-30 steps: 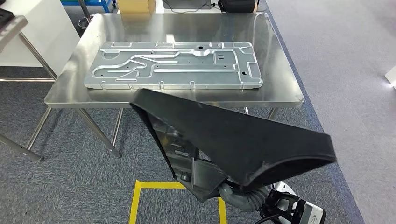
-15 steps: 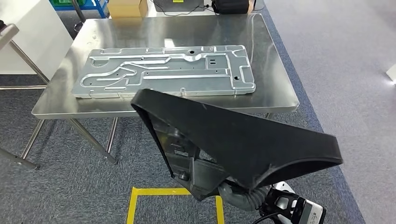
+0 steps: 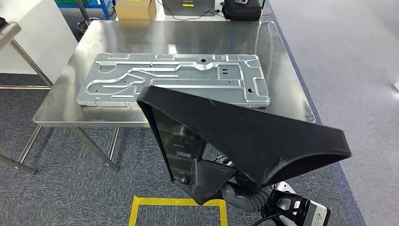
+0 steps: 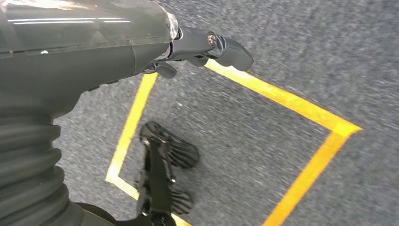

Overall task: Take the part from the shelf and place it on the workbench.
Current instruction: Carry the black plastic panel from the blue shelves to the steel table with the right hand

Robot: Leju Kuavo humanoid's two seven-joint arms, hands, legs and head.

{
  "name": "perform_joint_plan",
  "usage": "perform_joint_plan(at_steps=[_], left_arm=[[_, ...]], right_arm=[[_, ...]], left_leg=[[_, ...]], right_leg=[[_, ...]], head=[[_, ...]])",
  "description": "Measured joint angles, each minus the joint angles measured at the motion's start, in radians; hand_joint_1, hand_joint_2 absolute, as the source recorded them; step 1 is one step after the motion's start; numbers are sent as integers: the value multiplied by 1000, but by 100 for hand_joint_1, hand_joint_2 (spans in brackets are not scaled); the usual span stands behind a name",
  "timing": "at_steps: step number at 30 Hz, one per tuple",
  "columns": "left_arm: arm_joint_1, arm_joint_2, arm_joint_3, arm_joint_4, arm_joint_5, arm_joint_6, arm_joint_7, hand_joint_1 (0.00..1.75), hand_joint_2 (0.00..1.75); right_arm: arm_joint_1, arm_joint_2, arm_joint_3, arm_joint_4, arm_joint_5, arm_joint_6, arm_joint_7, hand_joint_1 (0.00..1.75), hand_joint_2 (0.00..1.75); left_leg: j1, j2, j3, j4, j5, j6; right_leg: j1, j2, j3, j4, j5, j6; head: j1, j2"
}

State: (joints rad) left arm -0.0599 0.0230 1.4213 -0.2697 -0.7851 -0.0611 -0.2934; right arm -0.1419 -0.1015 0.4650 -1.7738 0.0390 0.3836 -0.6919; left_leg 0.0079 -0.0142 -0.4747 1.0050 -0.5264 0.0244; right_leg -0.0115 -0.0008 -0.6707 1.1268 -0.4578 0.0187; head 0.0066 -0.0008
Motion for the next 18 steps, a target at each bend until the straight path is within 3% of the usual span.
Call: perform_joint_plan(at_steps=[2,5,6,8,10,12,13,14,16,17,18], left_arm=[[-4,0,1,0,0,1,0,0,175],[-5,0,3,0,0,1,-1,0,175],[-6,-1,4,0,0,1,0,0,175],[-8,-1,4,0,0,0,0,0,175],[-8,-1,4,0,1,0,0,0,175],[-3,-1,5,0,1,0,0,0,175],[0,-2,5,0,2,0,0,0,175],[1,-2,5,0,3,0,0,0,175],[2,-2,7,0,8,1,0,0,175],[3,-2,8,0,10,2,0,0,175],[3,-3,10,0,11,3,0,0,175]], right_arm=[[-6,2,0,1,-2,1,1,164,175],[-12,8,0,-1,-7,5,2,164,175],[-13,10,0,-1,-9,8,2,164,175],[-14,15,0,-2,-10,12,3,164,175],[-16,18,0,-1,-11,14,3,164,175],[-15,19,0,1,-11,15,3,164,175],[-16,19,0,1,-11,16,3,164,175],[-16,19,0,1,-11,17,3,164,175],[-16,19,0,3,-11,18,3,164,175],[-17,19,0,4,-10,17,3,164,175],[-18,19,0,6,-8,14,2,164,175]], left_leg=[[1,0,11,-5,-14,-10],[1,2,21,-1,-14,-28],[2,3,15,23,-10,-33],[3,6,-43,127,-21,-41],[4,7,-131,249,-69,-49],[5,7,-189,287,-104,-51],[6,7,-198,260,-92,-50],[7,8,-194,206,-52,-48],[6,12,-180,86,63,-41],[4,13,-174,52,104,-37],[0,14,-171,39,123,-32]], right_leg=[[7,0,16,-76,44,-13],[11,3,31,-100,38,-37],[10,3,44,-105,32,-44],[6,1,72,-114,17,-54],[6,0,95,-115,-2,-57],[6,1,122,-115,-24,-57],[6,2,138,-115,-36,-56],[6,3,155,-115,-49,-53],[7,3,183,-113,-73,-45],[7,5,191,-111,-84,-39],[8,6,196,-109,-92,-33]], head=[[-3,0],[-6,0],[-7,0],[-10,0],[-13,0],[-13,0],[-13,0],[-13,0],[-13,0],[-13,0],[-13,0]])
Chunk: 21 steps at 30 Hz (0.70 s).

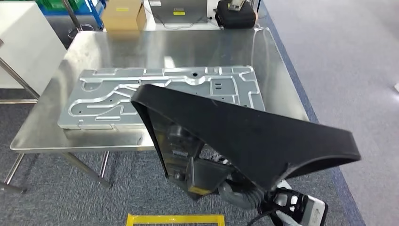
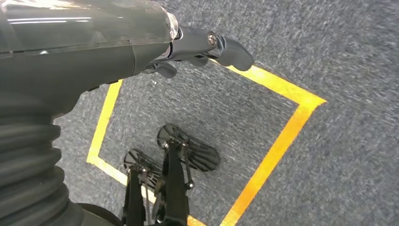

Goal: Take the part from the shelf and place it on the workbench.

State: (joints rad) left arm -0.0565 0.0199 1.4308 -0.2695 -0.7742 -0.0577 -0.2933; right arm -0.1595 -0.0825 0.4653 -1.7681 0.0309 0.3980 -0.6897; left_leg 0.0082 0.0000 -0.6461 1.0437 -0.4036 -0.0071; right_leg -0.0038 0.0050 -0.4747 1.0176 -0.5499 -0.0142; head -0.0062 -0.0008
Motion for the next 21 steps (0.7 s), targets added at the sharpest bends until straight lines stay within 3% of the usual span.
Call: perform_joint_plan(at_steps=[4,5,7,8,9,10,11,13,14,16,19,21], left_arm=[[-6,-1,4,0,4,5,-4,0,175],[-7,-1,5,0,4,7,-5,0,175],[-8,-1,5,0,4,10,-7,0,175],[-8,-1,6,0,3,11,-8,0,175],[-7,-1,6,0,2,11,-9,0,175],[-6,-2,6,0,1,11,-11,0,175],[-5,-3,6,0,0,11,-13,0,175],[-5,-6,6,0,-2,10,-15,0,175],[-5,-8,6,0,-3,9,-16,0,175],[-6,-10,6,0,-6,8,-19,0,175],[-8,-8,6,0,-11,4,-22,0,175],[-8,-7,6,0,-13,-1,-25,0,175]], right_arm=[[-13,0,0,0,17,-32,-3,164,175],[-17,0,-1,-1,20,-42,-3,164,175],[-20,-1,-5,-5,24,-61,-3,164,175],[-22,-1,-9,-6,27,-69,-4,164,175],[-24,-2,-16,-8,31,-78,-4,164,175],[-29,-3,-25,-9,35,-88,-4,164,175],[-39,-4,-37,-12,39,-97,-4,164,175],[-71,-6,-68,-14,42,-113,-4,164,175],[-94,-6,-88,-12,41,-118,-4,164,175],[-149,-7,-136,-1,34,-122,-3,164,175],[-238,-7,-197,30,17,-125,13,164,175],[-306,-7,-231,78,15,-138,36,164,175]], left_leg=[[-5,-3,20,-10,-11,23],[-3,-3,27,-16,-14,28],[-3,-3,37,-19,-23,36],[-4,-4,42,-19,-28,38],[-4,-5,48,-19,-34,39],[-5,-6,57,-19,-40,39],[-6,-7,66,-19,-46,38],[-9,-9,83,-18,-59,35],[-11,-10,88,-17,-64,31],[-12,-10,89,-18,-71,22],[-12,-7,87,-5,-85,8],[-8,-6,45,84,-131,-1]], right_leg=[[-6,0,1,24,-33,25],[-7,0,-21,67,-52,29],[-8,-1,-106,204,-97,35],[-8,-1,-153,266,-106,36],[-9,-1,-188,299,-96,36],[-8,-1,-205,293,-63,35],[-7,-1,-202,248,-13,31],[-1,-1,-166,113,82,17],[2,-1,-150,63,105,12],[8,0,-139,24,109,4],[-1,2,-129,5,112,-5],[-7,0,-121,-4,114,-10]], head=[[0,0],[1,0],[2,0],[2,0],[2,0],[2,0],[2,0],[2,0],[1,0],[1,0],[0,0],[-2,0]])
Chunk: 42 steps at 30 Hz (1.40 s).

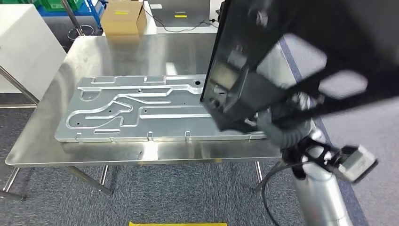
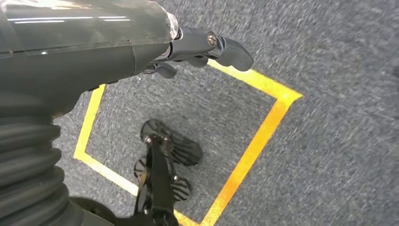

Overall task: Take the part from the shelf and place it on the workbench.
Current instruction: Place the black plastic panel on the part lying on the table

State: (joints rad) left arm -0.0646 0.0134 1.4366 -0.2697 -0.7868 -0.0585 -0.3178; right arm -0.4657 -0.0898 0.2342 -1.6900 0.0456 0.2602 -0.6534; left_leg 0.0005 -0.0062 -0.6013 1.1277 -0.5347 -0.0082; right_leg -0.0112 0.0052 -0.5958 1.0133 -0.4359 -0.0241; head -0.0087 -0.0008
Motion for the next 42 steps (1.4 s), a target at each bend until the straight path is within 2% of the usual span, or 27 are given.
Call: perform_joint_plan(at_steps=[2,3,4,5,6,7,8,9,13,15,17,18,19,20,22,23,24,27,29,30,32,33,34,35,37,39,42], left_arm=[[1,1,0,0,-1,-4,-4,0,175],[2,1,0,0,-3,-5,-6,0,175],[3,1,0,0,-5,-6,-8,0,175],[5,1,0,0,-6,-7,-9,0,175],[5,1,0,0,-8,-8,-11,0,175],[4,1,0,0,-9,-8,-12,0,175],[1,1,0,0,-10,-9,-13,0,175],[-1,1,0,0,-11,-10,-14,0,175],[-8,1,-3,0,-22,-16,-11,0,175],[-14,2,-6,0,-27,-19,-11,0,175],[-17,2,-10,0,-35,-21,-10,0,175],[-18,2,-14,0,-38,-23,-10,0,175],[-18,2,-17,0,-41,-25,-10,0,175],[-18,2,-20,1,-44,-28,-10,0,175],[-18,1,-25,2,-50,-37,-11,0,175],[-19,1,-27,4,-53,-42,-12,0,175],[-20,1,-29,5,-57,-46,-15,0,175],[-21,2,-39,9,-65,-60,-23,0,175],[-21,4,-44,12,-69,-70,-30,0,175],[-21,6,-45,13,-70,-73,-33,0,175],[-21,8,-47,14,-72,-79,-41,0,175],[-20,9,-49,14,-73,-82,-46,0,175],[-19,9,-51,15,-74,-83,-52,0,175],[-17,9,-52,16,-75,-84,-57,0,175],[-16,9,-53,16,-76,-86,-66,0,175],[-16,9,-55,19,-77,-87,-70,0,175],[-14,9,-59,23,-84,-79,-72,0,175]], right_arm=[[-64,-2,-29,70,30,-37,20,164,175],[-87,-4,-39,106,57,-65,27,164,175],[-108,-6,-45,143,91,-96,32,164,175],[-127,-7,-47,179,131,-126,40,164,175],[-149,-8,-45,217,174,-155,53,164,175],[-174,-9,-41,254,218,-183,69,164,175],[-200,-9,-34,294,262,-209,87,164,175],[-224,-9,-25,335,303,-234,104,164,175],[-323,-7,45,528,490,-339,146,164,175],[-371,2,97,632,589,-391,159,164,175],[-409,19,159,736,692,-429,172,164,175],[-422,30,192,784,744,-439,179,164,175],[-435,42,224,826,793,-443,185,164,175],[-448,57,260,869,841,-444,192,164,175],[-476,90,332,947,920,-444,206,164,175],[-490,110,366,984,952,-445,214,164,175],[-502,130,394,1016,976,-444,222,164,175],[-520,184,473,1099,1029,-434,250,164,175],[-523,213,513,1145,1045,-423,268,164,175],[-525,225,525,1165,1050,-420,276,164,175],[-525,243,546,1202,1060,-417,294,164,175],[-521,248,556,1220,1066,-416,304,164,175],[-516,253,566,1238,1073,-416,316,164,175],[-511,256,574,1254,1079,-417,329,164,175],[-502,259,584,1280,1088,-417,353,82,87],[-499,259,587,1301,1092,-416,373,0,0],[-498,259,588,1326,1096,-409,395,0,0]], left_leg=[[6,0,-72,129,-48,-9],[9,1,-97,164,-50,-13],[12,1,-105,162,-32,-16],[15,1,-94,122,4,-18],[17,2,-70,55,48,-20],[18,4,-45,-9,79,-20],[17,4,-27,-57,98,-17],[16,4,-19,-83,104,-13],[13,0,-16,-96,104,13],[15,0,-11,-101,105,23],[14,0,-9,-102,102,29],[13,-1,-7,-101,101,30],[13,-3,-4,-101,98,31],[12,-4,0,-101,96,30],[9,-6,7,-101,90,25],[7,-7,8,-100,87,22],[6,-7,8,-101,85,18],[8,-6,8,-104,80,2],[10,-4,-2,-73,57,-9],[11,-3,-20,-30,34,-13],[13,-2,-83,98,-20,-21],[14,-1,-113,149,-32,-24],[15,-1,-128,168,-26,-28],[18,-1,-124,148,-1,-30],[25,1,-74,26,70,-35],[25,0,-32,-68,102,-31],[21,-1,-24,-84,99,-10]], right_leg=[[-1,-1,1,0,-2,-2],[-1,-1,2,1,-4,-1],[-1,-1,3,2,-6,0],[-2,-1,5,5,-10,2],[-3,-1,6,9,-14,6],[-2,-1,5,13,-19,10],[-1,0,3,17,-22,15],[0,1,0,20,-23,20],[-3,-1,-10,33,-32,38],[-4,-3,-49,113,-72,44],[-4,-3,-121,244,-120,47],[-4,-3,-149,289,-127,46],[-3,-3,-160,297,-114,44],[-3,-3,-152,267,-84,40],[3,-2,-100,139,-7,25],[6,-2,-76,80,16,19],[10,-2,-60,44,25,15],[12,-2,-50,19,18,9],[7,-4,-39,7,18,1],[5,-5,-34,3,18,-3],[5,-6,-29,3,14,-9],[5,-6,-27,4,11,-10],[5,-6,-24,5,8,-9],[4,-5,-22,8,4,-8],[2,-5,-17,16,-6,1],[5,-4,-19,27,-14,11],[8,-2,-22,28,-16,23]], head=[[-2,0],[-2,0],[-2,0],[-2,0],[-2,0],[-2,0],[-2,0],[-2,0],[-1,0],[-1,0],[-1,0],[-1,0],[-1,0],[-1,0],[-1,0],[-1,0],[-2,0],[-2,0],[-4,0],[-5,0],[-6,0],[-6,0],[-6,0],[-6,0],[-6,0],[-7,0],[-7,0]])
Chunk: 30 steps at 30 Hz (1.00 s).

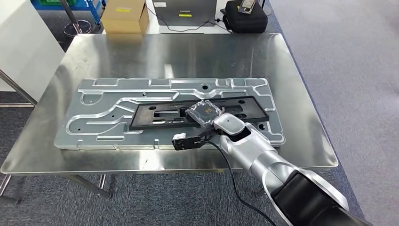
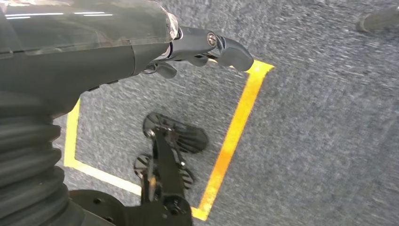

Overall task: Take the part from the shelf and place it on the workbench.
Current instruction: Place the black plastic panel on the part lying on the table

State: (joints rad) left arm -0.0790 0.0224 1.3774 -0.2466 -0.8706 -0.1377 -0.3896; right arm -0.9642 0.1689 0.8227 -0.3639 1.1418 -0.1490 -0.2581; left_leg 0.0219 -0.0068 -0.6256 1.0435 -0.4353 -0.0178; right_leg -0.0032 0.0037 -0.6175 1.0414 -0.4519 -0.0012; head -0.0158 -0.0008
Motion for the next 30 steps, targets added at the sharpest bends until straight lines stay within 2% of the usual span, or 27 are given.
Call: perform_joint_plan(at_steps=[2,3,5,6,7,8,9,10,12,14,17,19,21,22,23,24,25,27,28,30], left_arm=[[-1,1,-4,1,-4,6,1,0,175],[-2,1,-6,1,-5,7,1,0,131],[-4,3,-9,1,-6,8,3,0,44],[-4,3,-9,1,-5,8,4,0,0],[-5,3,-10,1,-5,8,4,0,0],[-5,3,-10,1,-4,10,4,0,0],[-5,4,-10,1,-3,11,4,0,0],[-6,3,-10,1,-3,13,4,0,0],[-8,2,-10,3,-2,17,5,0,0],[-9,0,-10,5,-2,21,8,0,0],[-9,1,-10,6,-1,23,12,0,0],[-10,3,-10,7,-1,23,15,0,0],[-9,4,-10,7,0,23,17,0,0],[-8,5,-10,7,1,23,18,0,0],[-6,5,-10,7,2,23,19,0,0],[-6,5,-10,7,4,23,19,0,0],[-5,6,-10,7,7,23,18,0,0],[-6,7,-10,7,13,23,13,0,0],[-6,8,-10,7,16,23,11,0,0],[-2,8,-9,7,26,23,7,0,0]], right_arm=[[-1,-1,0,12,2,1,15,0,0],[-2,-1,0,16,4,0,21,0,0],[-2,-3,0,25,9,-7,32,0,0],[0,-4,0,29,11,-9,35,0,0],[1,-4,0,33,13,-13,36,0,0],[2,-4,0,35,15,-19,35,0,0],[2,-4,0,37,15,-27,34,0,0],[1,-4,-1,38,14,-39,30,0,0],[-2,-4,-6,38,2,-77,13,0,0],[-4,-5,-21,35,-26,-129,-22,0,0],[-1,-6,-70,13,-114,-219,-123,0,0],[5,-7,-128,-24,-204,-260,-222,0,0],[24,-10,-192,-74,-307,-274,-323,0,0],[40,-13,-221,-105,-353,-274,-362,0,0],[59,-18,-248,-144,-397,-271,-391,0,0],[79,-24,-272,-189,-440,-266,-410,0,0],[98,-31,-292,-239,-484,-258,-422,0,0],[137,-52,-324,-356,-595,-242,-433,0,0],[159,-66,-335,-419,-653,-238,-435,0,0],[209,-101,-355,-554,-757,-247,-436,0,0]], left_leg=[[0,1,5,-4,1,14],[1,2,7,-6,2,20],[-1,2,9,-7,0,27],[-2,2,9,-7,-1,28],[-4,2,10,-7,-1,29],[-5,1,12,-7,-2,30],[-7,1,14,-7,-2,30],[-8,0,16,-7,-3,30],[-12,-1,18,-6,-5,26],[-12,0,17,-7,-6,17],[-12,1,15,2,-18,1],[-10,2,-18,80,-66,-6],[-8,2,-74,204,-121,-13],[-7,2,-93,242,-128,-17],[-5,2,-96,245,-117,-19],[-3,3,-80,209,-88,-21],[0,3,-50,145,-52,-23],[0,2,5,33,-12,-20],[-1,1,18,5,-9,-15],[-4,-1,20,-2,-12,-1]], right_leg=[[-3,0,-8,26,-20,9],[-4,-1,-25,66,-43,13],[-4,-1,-88,194,-103,18],[-4,-1,-119,252,-122,18],[-4,-1,-137,282,-124,16],[-3,-1,-135,274,-106,13],[-1,-1,-115,228,-73,7],[2,-1,-82,157,-35,-2],[10,-3,-25,38,8,-17],[16,-4,-10,2,12,-21],[8,-3,-3,-15,21,-26],[3,-4,3,-24,25,-30],[2,-4,4,-23,24,-33],[2,-5,4,-22,23,-33],[2,-5,4,-20,21,-33],[1,-4,5,-17,19,-31],[0,-4,5,-12,15,-29],[2,-3,2,-2,7,-20],[3,-3,0,1,6,-15],[5,-3,0,0,6,-6]], head=[[0,0],[0,0],[1,0],[1,0],[1,0],[1,0],[1,0],[1,0],[0,0],[0,0],[-1,0],[-3,0],[-4,0],[-4,0],[-4,0],[-4,0],[-4,0],[-4,0],[-4,0],[-4,0]])
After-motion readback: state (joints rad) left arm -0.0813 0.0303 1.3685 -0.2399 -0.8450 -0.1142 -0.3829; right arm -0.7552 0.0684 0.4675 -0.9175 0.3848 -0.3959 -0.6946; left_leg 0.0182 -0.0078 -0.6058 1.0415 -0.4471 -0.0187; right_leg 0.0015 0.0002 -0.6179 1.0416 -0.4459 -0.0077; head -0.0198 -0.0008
